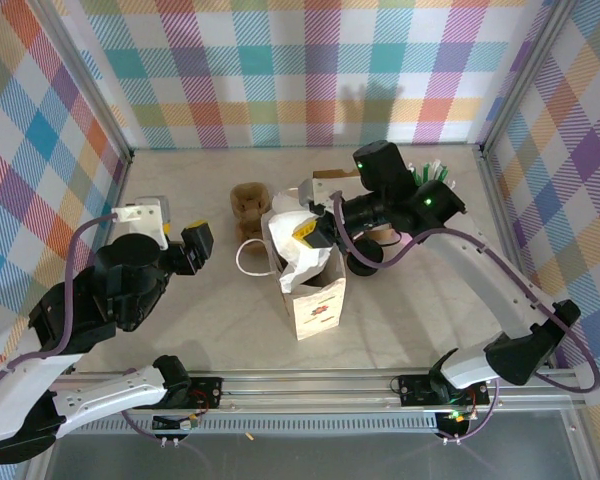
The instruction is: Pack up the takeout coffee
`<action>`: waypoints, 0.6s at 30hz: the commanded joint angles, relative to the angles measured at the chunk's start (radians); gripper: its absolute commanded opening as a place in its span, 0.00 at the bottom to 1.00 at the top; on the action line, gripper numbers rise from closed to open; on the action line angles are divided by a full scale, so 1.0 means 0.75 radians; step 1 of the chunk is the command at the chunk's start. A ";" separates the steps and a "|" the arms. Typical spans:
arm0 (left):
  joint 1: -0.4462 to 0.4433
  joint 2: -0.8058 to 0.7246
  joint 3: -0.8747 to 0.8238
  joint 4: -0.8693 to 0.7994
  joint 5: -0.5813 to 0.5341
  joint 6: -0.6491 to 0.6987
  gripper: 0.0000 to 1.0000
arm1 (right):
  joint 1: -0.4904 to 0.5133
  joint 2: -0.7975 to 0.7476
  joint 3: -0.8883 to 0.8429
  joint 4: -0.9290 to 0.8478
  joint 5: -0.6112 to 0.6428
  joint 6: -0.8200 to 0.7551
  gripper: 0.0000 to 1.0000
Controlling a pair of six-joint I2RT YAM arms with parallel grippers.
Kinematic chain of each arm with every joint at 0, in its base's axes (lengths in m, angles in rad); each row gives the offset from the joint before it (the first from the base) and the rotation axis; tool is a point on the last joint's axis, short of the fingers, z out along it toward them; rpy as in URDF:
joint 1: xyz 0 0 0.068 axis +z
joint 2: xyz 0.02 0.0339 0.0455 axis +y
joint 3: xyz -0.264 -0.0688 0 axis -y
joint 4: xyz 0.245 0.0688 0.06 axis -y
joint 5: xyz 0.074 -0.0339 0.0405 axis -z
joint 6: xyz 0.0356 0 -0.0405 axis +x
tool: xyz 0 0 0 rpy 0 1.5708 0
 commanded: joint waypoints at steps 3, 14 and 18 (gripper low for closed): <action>0.016 0.037 0.006 0.063 -0.022 0.049 0.71 | 0.020 -0.015 -0.024 -0.072 0.069 -0.111 0.09; 0.017 0.053 0.000 0.081 0.012 0.007 0.71 | 0.070 -0.005 -0.040 -0.201 0.154 -0.195 0.14; 0.016 0.054 0.009 0.060 0.016 -0.014 0.70 | 0.087 -0.001 -0.047 -0.245 0.156 -0.203 0.15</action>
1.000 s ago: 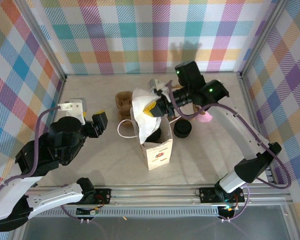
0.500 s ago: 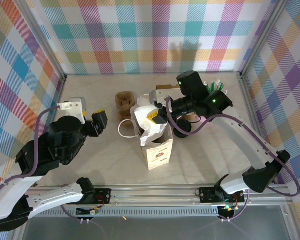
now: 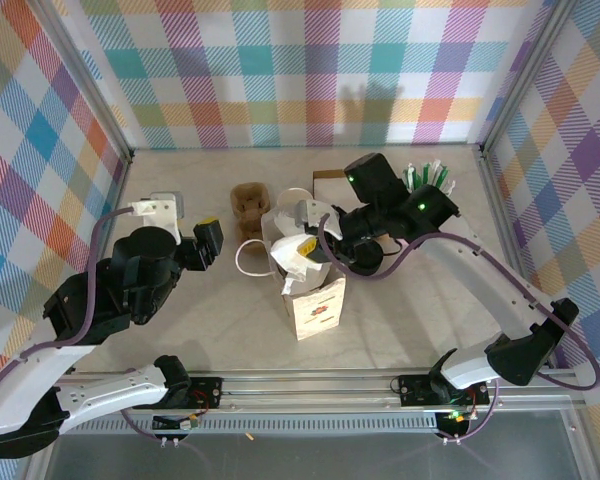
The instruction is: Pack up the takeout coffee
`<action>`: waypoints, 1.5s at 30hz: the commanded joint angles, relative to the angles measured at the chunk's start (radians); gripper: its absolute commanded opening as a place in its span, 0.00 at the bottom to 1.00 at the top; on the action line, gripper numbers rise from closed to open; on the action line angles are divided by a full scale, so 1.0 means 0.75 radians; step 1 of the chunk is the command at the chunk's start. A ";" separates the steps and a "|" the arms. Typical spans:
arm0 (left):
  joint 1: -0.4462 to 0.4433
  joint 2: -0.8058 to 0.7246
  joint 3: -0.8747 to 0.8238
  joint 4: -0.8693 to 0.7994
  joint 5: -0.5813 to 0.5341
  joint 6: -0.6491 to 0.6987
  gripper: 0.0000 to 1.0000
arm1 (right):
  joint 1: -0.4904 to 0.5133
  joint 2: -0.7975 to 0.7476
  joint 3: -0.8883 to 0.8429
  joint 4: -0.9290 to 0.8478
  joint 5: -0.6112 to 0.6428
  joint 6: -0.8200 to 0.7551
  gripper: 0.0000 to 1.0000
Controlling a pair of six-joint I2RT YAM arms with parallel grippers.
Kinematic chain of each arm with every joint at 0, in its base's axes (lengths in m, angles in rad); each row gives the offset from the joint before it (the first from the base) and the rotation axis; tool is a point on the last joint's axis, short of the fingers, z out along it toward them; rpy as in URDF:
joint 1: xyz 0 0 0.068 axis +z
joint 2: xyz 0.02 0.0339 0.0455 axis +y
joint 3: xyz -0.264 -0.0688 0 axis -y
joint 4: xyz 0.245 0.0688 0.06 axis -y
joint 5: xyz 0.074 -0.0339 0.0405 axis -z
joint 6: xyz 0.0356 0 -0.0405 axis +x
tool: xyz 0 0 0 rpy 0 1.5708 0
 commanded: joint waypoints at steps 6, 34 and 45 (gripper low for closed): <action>0.015 -0.006 -0.004 0.029 0.006 -0.048 0.70 | 0.049 0.010 -0.038 -0.121 0.004 -0.042 0.19; 0.021 -0.016 -0.016 0.040 0.017 0.003 0.71 | 0.054 0.050 0.012 -0.187 0.267 -0.020 0.04; 0.025 -0.037 -0.033 0.038 0.023 -0.003 0.71 | 0.057 0.072 0.031 -0.111 0.376 -0.005 0.00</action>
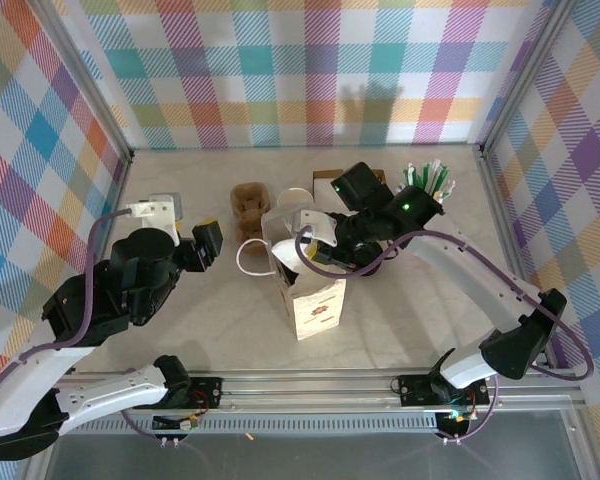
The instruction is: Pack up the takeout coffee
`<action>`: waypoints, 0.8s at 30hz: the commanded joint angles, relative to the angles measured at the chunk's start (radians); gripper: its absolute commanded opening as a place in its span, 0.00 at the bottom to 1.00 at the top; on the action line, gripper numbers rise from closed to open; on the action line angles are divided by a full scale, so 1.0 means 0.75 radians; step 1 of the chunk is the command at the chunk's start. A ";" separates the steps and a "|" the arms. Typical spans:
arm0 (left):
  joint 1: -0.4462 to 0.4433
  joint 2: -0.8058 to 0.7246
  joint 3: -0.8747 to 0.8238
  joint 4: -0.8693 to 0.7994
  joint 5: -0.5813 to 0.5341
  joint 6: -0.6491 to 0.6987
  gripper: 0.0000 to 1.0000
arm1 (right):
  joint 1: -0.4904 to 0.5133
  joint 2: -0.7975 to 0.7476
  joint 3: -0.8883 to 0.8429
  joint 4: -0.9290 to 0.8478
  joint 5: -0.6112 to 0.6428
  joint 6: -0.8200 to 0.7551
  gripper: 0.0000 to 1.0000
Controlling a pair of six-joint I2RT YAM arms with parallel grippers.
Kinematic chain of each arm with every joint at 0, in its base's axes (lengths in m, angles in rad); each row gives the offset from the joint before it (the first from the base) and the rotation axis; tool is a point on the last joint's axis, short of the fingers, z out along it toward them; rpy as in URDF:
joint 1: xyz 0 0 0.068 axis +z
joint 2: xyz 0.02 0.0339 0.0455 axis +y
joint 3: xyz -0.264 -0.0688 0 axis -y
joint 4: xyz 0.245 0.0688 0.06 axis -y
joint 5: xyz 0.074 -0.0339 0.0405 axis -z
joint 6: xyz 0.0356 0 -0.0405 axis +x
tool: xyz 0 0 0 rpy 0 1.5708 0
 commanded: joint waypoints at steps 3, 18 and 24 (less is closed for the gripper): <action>0.017 -0.031 -0.017 0.030 -0.003 0.016 0.71 | 0.021 -0.013 0.016 -0.031 -0.088 -0.045 0.08; 0.023 -0.033 -0.014 0.033 0.001 0.044 0.72 | 0.046 -0.079 -0.046 -0.116 -0.207 -0.025 0.36; 0.027 -0.007 0.009 0.027 0.016 0.073 0.72 | 0.047 -0.115 -0.045 -0.052 -0.186 -0.010 0.31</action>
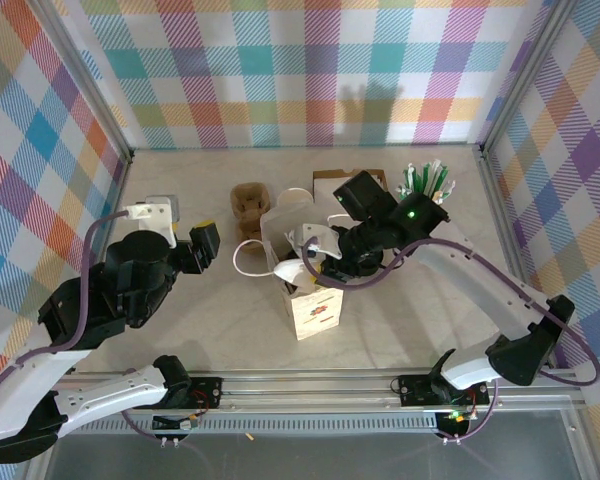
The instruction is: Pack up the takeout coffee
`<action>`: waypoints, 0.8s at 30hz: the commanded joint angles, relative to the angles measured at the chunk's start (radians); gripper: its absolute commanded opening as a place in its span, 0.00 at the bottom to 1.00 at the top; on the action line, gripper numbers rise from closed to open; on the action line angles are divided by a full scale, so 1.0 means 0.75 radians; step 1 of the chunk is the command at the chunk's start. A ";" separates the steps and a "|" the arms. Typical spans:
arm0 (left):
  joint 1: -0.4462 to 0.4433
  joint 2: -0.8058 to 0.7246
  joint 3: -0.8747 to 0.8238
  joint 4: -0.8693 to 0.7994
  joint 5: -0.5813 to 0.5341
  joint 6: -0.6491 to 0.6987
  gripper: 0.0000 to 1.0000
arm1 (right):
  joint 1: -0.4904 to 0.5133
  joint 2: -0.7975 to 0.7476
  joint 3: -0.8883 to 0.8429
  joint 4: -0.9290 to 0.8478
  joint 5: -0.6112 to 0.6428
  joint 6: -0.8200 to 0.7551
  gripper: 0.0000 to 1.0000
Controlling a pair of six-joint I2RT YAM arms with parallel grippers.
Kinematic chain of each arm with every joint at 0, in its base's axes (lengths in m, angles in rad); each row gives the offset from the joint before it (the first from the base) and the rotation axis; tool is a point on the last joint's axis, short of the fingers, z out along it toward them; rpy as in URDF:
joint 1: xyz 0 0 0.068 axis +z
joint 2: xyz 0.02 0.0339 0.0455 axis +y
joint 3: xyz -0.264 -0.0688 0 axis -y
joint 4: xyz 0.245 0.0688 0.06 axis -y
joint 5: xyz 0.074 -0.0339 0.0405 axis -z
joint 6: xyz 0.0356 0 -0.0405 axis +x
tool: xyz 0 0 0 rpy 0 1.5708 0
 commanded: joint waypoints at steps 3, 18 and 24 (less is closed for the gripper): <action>0.020 0.014 0.014 0.035 0.011 0.040 0.72 | 0.010 -0.024 0.005 -0.015 -0.063 -0.008 0.08; 0.030 0.015 -0.014 0.064 0.043 0.039 0.73 | 0.010 0.091 -0.030 -0.068 0.032 -0.019 0.20; 0.029 0.006 -0.026 0.065 0.048 0.024 0.73 | 0.009 0.079 -0.002 -0.065 0.059 -0.021 0.36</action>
